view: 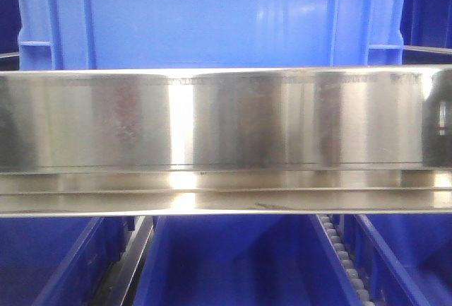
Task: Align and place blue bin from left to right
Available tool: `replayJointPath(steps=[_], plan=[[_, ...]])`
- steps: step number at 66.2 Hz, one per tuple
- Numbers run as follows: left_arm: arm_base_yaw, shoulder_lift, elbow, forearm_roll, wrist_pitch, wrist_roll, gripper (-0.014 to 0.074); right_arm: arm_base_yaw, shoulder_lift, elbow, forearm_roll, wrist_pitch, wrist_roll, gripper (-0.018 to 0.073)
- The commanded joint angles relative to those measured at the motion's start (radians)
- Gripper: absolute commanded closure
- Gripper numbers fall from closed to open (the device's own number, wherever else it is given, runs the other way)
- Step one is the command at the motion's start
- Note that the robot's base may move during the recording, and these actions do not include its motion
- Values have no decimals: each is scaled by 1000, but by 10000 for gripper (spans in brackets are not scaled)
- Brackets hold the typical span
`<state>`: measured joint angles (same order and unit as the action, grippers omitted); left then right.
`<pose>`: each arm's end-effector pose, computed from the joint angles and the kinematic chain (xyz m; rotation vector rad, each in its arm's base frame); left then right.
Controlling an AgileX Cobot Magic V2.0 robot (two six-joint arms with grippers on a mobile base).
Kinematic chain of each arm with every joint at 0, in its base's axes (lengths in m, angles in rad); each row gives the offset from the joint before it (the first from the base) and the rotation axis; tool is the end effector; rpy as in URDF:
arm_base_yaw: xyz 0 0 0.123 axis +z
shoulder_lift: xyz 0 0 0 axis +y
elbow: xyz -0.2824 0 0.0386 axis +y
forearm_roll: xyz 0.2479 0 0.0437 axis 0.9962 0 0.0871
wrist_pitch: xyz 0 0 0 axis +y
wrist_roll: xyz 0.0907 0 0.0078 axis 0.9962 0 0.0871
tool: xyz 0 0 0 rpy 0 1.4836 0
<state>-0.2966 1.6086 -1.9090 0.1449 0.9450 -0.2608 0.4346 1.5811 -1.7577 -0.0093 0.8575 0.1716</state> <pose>0.3378 -0.0921 0.4713 0.0589 2.1221 -0.1559 0.3207 0.1482 0.4405 -0.2889 2.1648 0.3358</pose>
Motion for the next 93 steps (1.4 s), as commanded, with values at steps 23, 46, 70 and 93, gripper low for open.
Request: replayJointPath(steps=[23, 46, 70, 93], plan=[[-7, 17, -14, 1, 2, -9, 707, 26, 226, -268, -28, 130, 10, 623], [-7, 17, -14, 1, 3, -9, 707, 27, 248, -276, -50, 135, 10, 623], [-7, 17, -14, -1, 8, -9, 707, 27, 249, -276, -50, 135, -6, 367], [-7, 17, -14, -9, 12, -9, 707, 27, 277, -276, -50, 131, 45, 262]])
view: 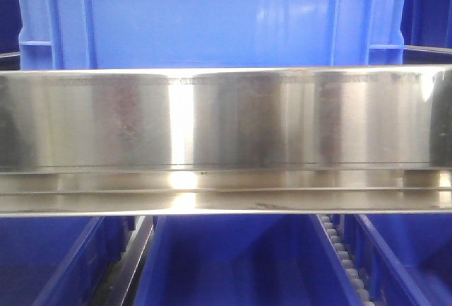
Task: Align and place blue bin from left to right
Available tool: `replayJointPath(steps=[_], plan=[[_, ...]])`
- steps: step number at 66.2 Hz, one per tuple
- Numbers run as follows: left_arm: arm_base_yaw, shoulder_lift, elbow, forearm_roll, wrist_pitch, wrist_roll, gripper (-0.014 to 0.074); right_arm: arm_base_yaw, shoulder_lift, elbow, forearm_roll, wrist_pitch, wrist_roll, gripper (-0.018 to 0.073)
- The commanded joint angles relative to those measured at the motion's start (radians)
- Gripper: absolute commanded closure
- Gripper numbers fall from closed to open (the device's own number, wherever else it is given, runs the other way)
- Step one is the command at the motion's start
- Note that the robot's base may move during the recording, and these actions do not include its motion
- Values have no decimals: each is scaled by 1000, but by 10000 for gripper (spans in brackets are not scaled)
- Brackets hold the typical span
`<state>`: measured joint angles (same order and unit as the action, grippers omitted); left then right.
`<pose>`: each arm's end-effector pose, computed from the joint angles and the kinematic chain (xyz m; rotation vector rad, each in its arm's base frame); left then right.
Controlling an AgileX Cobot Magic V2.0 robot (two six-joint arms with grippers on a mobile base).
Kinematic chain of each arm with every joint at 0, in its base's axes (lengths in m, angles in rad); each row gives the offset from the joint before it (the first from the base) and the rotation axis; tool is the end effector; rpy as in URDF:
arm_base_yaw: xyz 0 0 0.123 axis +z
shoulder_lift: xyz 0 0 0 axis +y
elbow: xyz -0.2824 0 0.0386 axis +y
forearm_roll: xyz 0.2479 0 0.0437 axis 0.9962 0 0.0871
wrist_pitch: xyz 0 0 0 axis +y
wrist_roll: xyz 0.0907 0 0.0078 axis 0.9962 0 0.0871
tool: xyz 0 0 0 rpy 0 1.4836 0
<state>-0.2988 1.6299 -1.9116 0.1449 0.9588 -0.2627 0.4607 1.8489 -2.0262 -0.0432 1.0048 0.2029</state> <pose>0.3439 -0.0946 0.4635 0.0604 2.1540 -0.1497 0.3759 0.1829 0.4093 -0.3073 2.3066 0.2828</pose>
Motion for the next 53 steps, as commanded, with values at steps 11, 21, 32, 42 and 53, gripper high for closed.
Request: replayJointPath(steps=[11, 21, 32, 42, 53], plan=[[-5, -4, -11, -9, -2, -7, 707, 18, 34, -7, -16, -14, 13, 262], [-5, -4, -11, -11, 5, -7, 707, 33, 50, -7, -16, -14, 16, 262], [-5, -4, -11, -11, 13, -7, 707, 33, 60, -7, -29, -20, 27, 262], [-5, -4, -11, -11, 17, -7, 707, 33, 63, -7, -29, -18, 30, 262], [-5, -4, -11, -11, 17, -7, 707, 33, 63, -7, -29, -18, 30, 279]])
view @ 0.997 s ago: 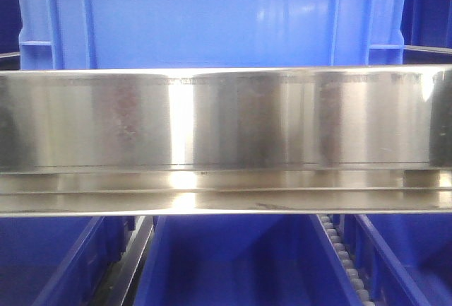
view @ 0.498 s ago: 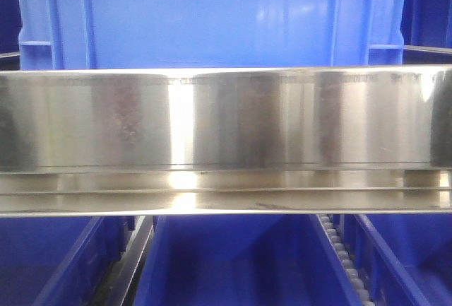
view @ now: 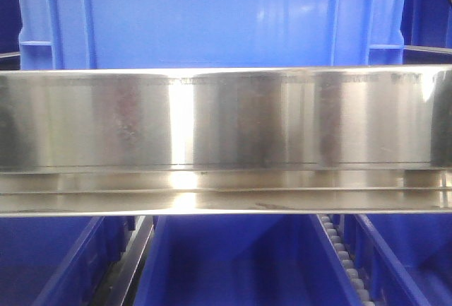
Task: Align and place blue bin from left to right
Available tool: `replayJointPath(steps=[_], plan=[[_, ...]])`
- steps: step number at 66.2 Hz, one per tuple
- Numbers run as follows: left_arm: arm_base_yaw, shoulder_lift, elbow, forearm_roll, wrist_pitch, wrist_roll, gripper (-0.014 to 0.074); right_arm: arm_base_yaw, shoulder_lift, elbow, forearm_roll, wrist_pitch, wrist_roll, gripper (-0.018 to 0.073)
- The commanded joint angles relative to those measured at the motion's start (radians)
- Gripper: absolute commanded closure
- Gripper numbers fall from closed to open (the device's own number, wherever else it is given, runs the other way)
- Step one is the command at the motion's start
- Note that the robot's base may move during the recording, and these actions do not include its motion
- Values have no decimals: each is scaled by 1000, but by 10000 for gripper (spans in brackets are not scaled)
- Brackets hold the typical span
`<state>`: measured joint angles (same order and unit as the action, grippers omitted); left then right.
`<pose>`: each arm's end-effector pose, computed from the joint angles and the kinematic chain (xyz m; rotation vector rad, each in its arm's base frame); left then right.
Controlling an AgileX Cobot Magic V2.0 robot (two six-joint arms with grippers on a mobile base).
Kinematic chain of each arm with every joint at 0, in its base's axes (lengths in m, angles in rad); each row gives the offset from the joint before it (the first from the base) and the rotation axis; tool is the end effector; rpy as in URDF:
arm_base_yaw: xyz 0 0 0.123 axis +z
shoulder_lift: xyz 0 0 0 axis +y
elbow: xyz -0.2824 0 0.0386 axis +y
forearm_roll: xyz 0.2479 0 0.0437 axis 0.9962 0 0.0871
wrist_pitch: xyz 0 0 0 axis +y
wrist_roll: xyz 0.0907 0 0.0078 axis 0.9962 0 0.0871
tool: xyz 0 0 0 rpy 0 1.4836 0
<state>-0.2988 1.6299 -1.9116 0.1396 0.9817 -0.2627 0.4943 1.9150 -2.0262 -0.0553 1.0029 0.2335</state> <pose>0.3427 -0.0945 0.4617 0.0582 2.1775 -0.1496 0.3860 0.2032 0.3812 -0.3239 2.3693 0.2776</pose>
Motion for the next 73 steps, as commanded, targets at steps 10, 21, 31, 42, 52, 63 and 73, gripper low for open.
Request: replayJointPath(steps=[10, 21, 31, 42, 52, 63, 73], plan=[[-5, -4, -11, -6, -6, -7, 707, -1, -3, -7, -19, -16, 0, 419], [-5, -4, -11, -6, -6, -7, 707, -1, -3, -7, -29, -16, 0, 648], [-17, -2, -11, -6, -53, -7, 661, -1, -3, -7, -29, -16, 0, 629], [-75, 30, -12, 20, -149, -28, 407, -1, -3, -7, -29, -16, 0, 629], [-94, 99, -38, 161, -140, -200, 391, -1, -3, -7, -29, -16, 0, 629], [-94, 179, -117, 202, -76, -221, 391, -1, -3, -7, -29, -16, 0, 629], [-94, 238, -170, 225, -46, -221, 391, -1, -3, -7, -29, -16, 0, 629]])
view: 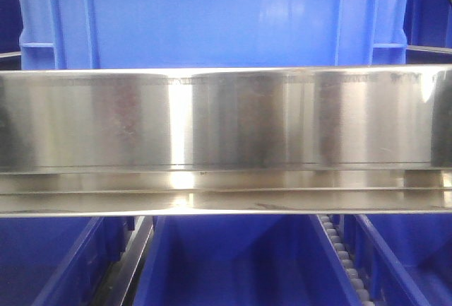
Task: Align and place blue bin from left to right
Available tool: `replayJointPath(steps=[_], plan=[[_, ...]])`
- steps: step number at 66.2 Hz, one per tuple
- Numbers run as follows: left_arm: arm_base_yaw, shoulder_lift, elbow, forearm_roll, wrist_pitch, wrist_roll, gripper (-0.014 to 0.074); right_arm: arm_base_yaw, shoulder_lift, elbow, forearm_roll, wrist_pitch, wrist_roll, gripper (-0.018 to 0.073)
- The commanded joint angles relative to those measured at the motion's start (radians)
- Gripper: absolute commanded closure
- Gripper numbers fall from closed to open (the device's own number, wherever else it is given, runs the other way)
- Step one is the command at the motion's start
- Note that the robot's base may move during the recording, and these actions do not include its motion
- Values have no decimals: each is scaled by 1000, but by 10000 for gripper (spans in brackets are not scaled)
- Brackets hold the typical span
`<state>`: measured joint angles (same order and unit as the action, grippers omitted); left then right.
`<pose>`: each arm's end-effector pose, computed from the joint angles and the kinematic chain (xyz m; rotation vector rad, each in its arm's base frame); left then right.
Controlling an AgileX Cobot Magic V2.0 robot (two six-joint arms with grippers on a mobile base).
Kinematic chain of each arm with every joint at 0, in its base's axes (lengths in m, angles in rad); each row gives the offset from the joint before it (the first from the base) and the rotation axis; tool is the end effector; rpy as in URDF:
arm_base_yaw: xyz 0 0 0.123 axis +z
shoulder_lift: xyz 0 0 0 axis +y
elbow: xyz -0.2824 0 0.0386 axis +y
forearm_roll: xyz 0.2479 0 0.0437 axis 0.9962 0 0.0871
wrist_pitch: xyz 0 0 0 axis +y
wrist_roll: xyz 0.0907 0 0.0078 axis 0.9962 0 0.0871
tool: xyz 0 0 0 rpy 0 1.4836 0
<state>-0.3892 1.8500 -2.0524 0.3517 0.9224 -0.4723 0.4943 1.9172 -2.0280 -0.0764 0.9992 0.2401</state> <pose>0.3991 -0.1366 0.4268 -0.0129 2.1476 -0.0719 0.3874 0.2021 0.3811 -0.3202 2.3621 0.2564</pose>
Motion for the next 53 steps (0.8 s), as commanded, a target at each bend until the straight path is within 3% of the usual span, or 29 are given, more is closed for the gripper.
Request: replayJointPath(steps=[1, 26, 41, 53], plan=[[-4, 20, -31, 13, 17, -11, 391, -1, -5, -5, -8, -13, -7, 629], [-2, 52, -34, 71, 44, -39, 388, -1, -5, -5, -8, -13, -7, 629], [-2, 52, -36, 69, 93, -39, 262, -1, -5, -5, -8, -13, -7, 629], [53, 52, -36, -63, 117, -39, 258, -1, -5, -5, -8, -13, -7, 629]])
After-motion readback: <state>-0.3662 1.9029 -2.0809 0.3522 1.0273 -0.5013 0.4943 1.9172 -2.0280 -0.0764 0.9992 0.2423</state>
